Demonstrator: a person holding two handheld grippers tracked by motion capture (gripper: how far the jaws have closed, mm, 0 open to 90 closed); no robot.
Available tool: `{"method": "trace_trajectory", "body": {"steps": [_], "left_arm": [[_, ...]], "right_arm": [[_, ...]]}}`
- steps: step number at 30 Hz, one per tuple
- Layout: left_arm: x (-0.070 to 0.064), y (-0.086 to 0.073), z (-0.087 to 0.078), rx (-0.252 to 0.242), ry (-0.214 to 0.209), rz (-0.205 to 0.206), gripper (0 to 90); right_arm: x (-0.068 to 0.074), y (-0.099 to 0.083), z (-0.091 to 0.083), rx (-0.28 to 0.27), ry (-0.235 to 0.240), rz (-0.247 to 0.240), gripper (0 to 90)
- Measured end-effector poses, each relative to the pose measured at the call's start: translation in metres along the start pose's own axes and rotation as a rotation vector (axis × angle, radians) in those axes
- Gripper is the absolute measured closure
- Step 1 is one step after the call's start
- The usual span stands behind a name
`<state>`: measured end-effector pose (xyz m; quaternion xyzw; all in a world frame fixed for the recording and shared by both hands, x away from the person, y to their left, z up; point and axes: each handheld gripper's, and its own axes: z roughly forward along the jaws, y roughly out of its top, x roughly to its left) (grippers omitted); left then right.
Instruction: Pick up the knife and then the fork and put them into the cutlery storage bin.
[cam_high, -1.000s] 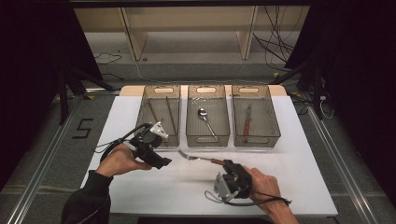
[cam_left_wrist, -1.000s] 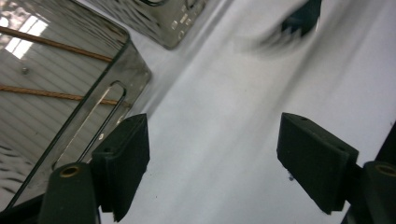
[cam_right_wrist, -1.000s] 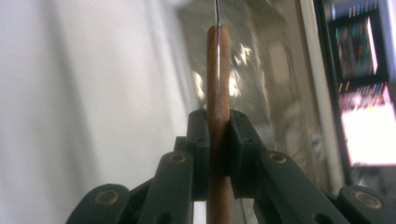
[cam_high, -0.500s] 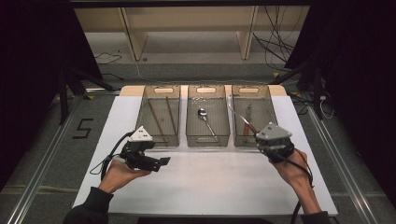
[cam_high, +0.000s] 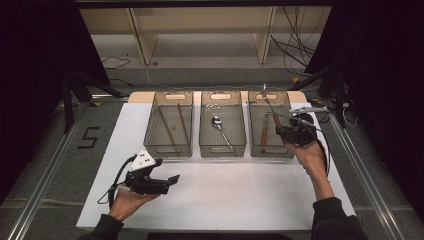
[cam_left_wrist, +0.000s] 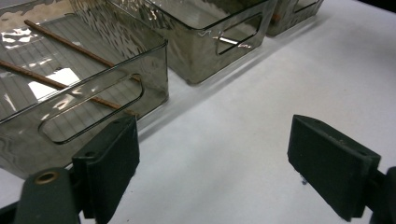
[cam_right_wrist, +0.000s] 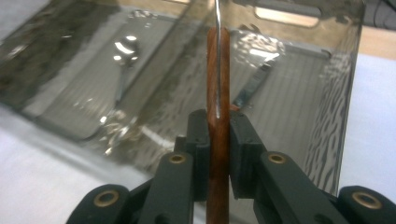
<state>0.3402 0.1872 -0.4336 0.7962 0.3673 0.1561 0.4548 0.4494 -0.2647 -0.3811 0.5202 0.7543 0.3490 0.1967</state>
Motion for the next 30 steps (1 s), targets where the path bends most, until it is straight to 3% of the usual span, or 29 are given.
{"method": "trace_trajectory", "body": {"steps": [10,18,23,30], "left_arm": [[-0.004,-0.009,-0.002,-0.038,-0.004,-0.022,16.2],[-0.004,-0.012,-0.002,-0.042,-0.013,-0.033,16.0],[-0.006,-0.013,-0.001,-0.036,-0.014,-0.028,15.9],[-0.005,-0.012,-0.002,-0.040,-0.015,-0.042,15.9]], "right_arm": [[-0.018,0.009,0.029,0.071,-0.033,0.122,80.9],[-0.025,0.004,0.042,0.109,-0.084,0.169,79.5],[-0.025,0.005,0.044,0.102,-0.065,0.189,55.3],[-0.015,0.005,0.028,0.031,-0.008,0.154,40.3]]}}
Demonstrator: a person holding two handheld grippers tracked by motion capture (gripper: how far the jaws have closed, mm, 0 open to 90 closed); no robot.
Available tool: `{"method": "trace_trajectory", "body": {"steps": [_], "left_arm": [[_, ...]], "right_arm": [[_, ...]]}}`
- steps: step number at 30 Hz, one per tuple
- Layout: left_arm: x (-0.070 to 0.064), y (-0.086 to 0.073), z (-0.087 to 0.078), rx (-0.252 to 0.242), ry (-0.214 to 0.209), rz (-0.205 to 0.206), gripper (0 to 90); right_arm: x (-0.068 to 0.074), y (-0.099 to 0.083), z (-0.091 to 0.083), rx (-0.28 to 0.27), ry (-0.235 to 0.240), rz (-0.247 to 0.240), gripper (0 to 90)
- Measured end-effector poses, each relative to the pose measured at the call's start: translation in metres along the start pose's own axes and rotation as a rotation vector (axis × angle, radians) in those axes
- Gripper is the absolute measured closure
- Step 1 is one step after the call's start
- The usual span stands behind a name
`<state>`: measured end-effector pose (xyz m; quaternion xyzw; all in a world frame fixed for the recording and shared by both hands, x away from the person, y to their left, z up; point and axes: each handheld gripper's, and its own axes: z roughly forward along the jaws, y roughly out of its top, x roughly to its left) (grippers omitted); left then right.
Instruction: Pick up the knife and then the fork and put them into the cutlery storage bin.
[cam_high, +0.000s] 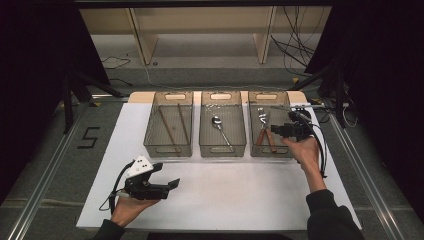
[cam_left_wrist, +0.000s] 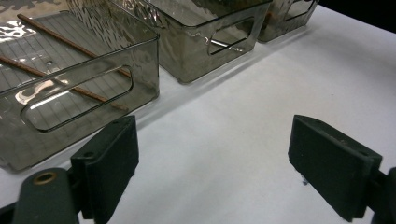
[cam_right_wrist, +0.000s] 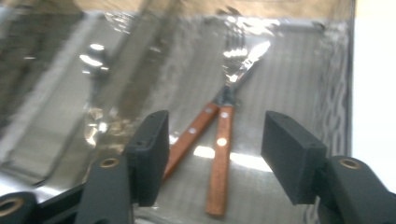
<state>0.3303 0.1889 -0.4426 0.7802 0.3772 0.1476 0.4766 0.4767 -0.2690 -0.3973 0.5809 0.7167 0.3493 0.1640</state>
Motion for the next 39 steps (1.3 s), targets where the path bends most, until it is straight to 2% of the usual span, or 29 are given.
{"method": "trace_trajectory", "body": {"steps": [7,13,16,19,23,30,33,39], "left_arm": [[0.001,0.000,-0.001,-0.008,-0.013,-0.023,15.8],[-0.001,0.001,0.000,-0.005,-0.023,-0.028,15.8],[-0.001,0.001,0.000,-0.003,-0.027,-0.026,15.7],[-0.001,0.001,0.000,-0.008,-0.032,-0.036,15.7],[-0.002,0.001,-0.001,-0.003,-0.037,-0.033,15.7],[-0.004,0.000,-0.002,-0.012,-0.054,-0.045,15.7],[-0.005,-0.001,-0.003,-0.019,-0.061,-0.047,15.7],[-0.009,-0.003,-0.003,-0.013,-0.070,-0.037,15.7]], "right_arm": [[0.025,-0.021,-0.032,-0.114,0.133,-0.094,31.4],[0.047,-0.055,-0.052,-0.149,0.228,-0.166,26.8],[0.053,-0.071,-0.060,-0.168,0.259,-0.176,25.8],[0.056,-0.085,-0.064,-0.185,0.276,-0.193,25.2],[0.058,-0.098,-0.069,-0.207,0.305,-0.185,23.9],[0.062,-0.121,-0.070,-0.244,0.329,-0.176,20.8],[0.065,-0.130,-0.070,-0.258,0.332,-0.190,20.8],[0.070,-0.144,-0.068,-0.249,0.343,-0.206,20.7]]}}
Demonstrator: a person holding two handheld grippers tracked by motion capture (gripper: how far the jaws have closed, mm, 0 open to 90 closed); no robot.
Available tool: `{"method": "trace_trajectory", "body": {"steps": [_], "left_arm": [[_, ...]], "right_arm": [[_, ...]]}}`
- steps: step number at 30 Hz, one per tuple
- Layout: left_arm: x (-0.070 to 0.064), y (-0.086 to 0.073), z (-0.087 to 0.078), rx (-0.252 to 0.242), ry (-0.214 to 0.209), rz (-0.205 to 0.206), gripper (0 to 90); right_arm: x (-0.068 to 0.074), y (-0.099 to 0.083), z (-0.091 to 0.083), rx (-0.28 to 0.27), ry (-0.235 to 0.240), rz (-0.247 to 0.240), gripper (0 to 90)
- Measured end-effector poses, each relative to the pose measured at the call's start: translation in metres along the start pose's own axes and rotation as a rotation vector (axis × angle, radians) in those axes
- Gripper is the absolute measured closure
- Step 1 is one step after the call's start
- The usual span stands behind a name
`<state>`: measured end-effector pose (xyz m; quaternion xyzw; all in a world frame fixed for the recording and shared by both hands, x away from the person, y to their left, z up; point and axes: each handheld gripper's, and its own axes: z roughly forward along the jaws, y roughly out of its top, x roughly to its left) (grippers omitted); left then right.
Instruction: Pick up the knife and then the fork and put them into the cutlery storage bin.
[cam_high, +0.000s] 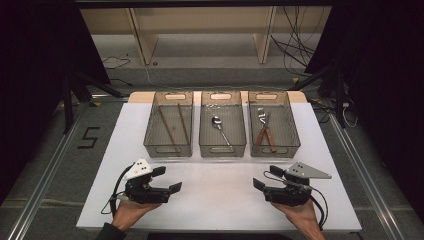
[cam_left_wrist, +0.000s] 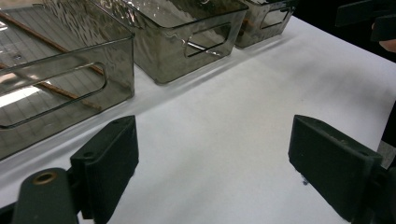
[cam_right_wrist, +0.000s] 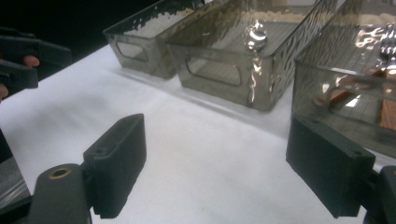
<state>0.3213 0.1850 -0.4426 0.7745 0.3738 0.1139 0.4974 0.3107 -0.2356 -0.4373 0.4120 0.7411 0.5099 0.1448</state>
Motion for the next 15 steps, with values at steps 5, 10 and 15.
{"method": "trace_trajectory", "body": {"steps": [5,10,15], "left_arm": [[-0.0001,-0.0013,0.0010,-0.001,-0.004,-0.001,15.7],[-0.0003,-0.0014,0.0001,-0.012,-0.007,-0.001,15.7],[0.0004,-0.0017,-0.0005,-0.024,-0.007,-0.007,15.7]], "right_arm": [[0.0031,-0.0045,-0.0019,-0.009,-0.001,-0.014,20.7],[0.0034,-0.0039,-0.0037,-0.021,-0.006,-0.017,20.7],[0.0031,-0.0032,-0.0058,-0.041,-0.011,-0.018,20.7]]}}
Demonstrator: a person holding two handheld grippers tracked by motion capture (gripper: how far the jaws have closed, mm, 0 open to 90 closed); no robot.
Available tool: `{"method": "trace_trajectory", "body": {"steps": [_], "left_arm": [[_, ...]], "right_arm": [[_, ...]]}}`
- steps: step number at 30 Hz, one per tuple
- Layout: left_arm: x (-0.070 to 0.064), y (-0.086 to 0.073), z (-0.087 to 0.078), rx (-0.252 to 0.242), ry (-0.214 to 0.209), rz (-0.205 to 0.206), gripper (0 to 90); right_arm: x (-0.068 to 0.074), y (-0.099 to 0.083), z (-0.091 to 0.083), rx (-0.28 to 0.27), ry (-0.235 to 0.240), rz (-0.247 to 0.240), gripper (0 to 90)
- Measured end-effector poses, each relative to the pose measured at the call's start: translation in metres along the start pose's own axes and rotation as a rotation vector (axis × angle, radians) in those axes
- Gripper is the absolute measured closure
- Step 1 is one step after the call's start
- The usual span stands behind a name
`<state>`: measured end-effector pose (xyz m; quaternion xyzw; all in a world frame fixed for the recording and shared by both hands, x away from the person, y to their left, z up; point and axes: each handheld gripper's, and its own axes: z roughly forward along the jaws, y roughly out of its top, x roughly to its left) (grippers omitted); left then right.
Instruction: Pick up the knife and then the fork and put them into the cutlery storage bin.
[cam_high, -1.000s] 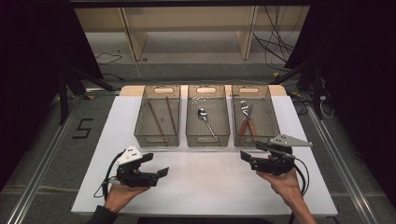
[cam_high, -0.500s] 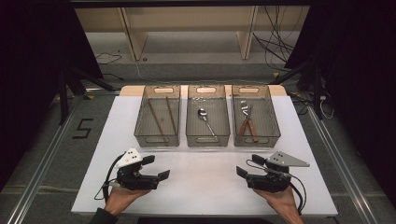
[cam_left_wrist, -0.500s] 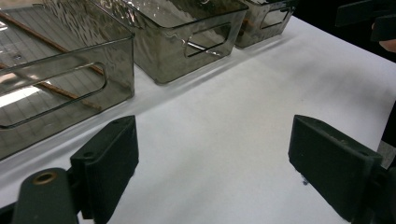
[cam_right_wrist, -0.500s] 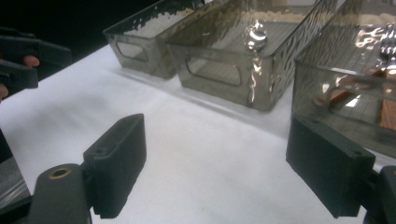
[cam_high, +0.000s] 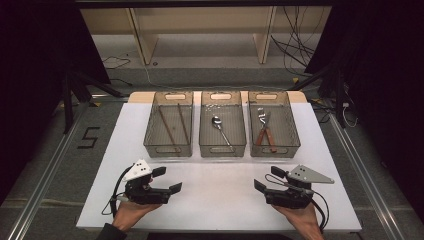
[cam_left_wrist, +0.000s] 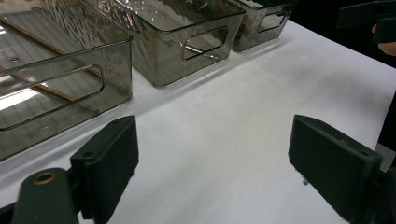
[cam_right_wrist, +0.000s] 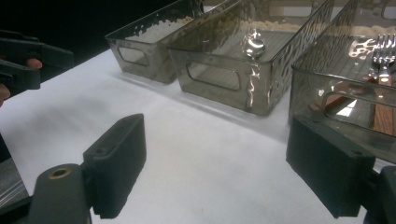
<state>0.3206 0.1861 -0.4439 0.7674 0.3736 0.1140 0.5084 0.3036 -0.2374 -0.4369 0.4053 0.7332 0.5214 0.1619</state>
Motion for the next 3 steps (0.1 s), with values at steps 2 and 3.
{"method": "trace_trajectory", "body": {"steps": [2,3], "left_arm": [[0.0004,-0.0002,0.0003,0.001,-0.001,0.001,15.7],[0.0006,-0.0003,0.0004,0.004,-0.001,0.004,15.7]], "right_arm": [[0.0001,0.0004,-0.0007,-0.004,-0.003,0.000,20.7],[0.0000,0.0006,-0.0012,-0.005,-0.003,-0.002,20.7]]}}
